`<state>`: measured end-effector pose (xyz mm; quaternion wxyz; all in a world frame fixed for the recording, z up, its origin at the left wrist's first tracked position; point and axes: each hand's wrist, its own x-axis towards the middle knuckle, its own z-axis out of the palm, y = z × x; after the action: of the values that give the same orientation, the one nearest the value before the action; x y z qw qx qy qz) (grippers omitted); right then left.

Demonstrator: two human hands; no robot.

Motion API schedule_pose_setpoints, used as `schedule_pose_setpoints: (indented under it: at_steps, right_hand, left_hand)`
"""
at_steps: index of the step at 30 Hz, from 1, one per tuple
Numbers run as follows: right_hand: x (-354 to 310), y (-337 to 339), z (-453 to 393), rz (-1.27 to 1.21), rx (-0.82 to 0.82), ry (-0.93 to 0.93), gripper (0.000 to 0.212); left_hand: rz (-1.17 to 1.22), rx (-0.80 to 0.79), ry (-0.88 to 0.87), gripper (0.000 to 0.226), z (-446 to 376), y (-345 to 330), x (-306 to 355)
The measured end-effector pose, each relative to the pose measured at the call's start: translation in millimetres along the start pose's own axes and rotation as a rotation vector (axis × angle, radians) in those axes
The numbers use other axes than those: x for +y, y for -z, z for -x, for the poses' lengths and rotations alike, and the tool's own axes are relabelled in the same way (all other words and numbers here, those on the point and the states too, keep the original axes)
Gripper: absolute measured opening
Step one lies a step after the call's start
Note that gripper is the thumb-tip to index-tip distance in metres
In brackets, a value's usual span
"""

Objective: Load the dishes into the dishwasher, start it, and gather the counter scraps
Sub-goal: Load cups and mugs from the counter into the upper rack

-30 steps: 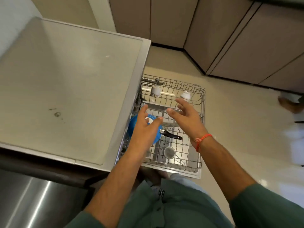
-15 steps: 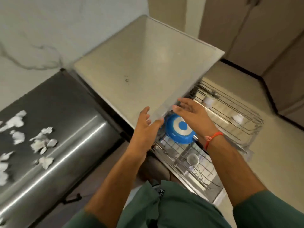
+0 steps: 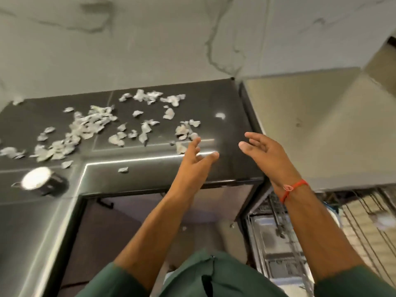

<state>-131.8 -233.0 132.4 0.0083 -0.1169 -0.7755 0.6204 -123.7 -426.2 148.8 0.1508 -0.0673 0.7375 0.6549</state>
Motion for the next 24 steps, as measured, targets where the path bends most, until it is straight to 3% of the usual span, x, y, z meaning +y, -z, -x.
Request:
schedule_pose_setpoints:
  at_steps: [10, 24]
  right_hand:
    - [-37.9, -184.6, 4.3, 0.028, -0.285, 0.026, 0.039]
    - [-78.0, -334.9, -35.8, 0.109, -0.751, 0.068, 0.039]
  left_hand:
    - [0.121, 0.249, 0.066, 0.066, 12.3, 177.6, -50.6]
    - [0.306, 0.698, 0.099, 0.066, 23.8, 283.3, -67.1]
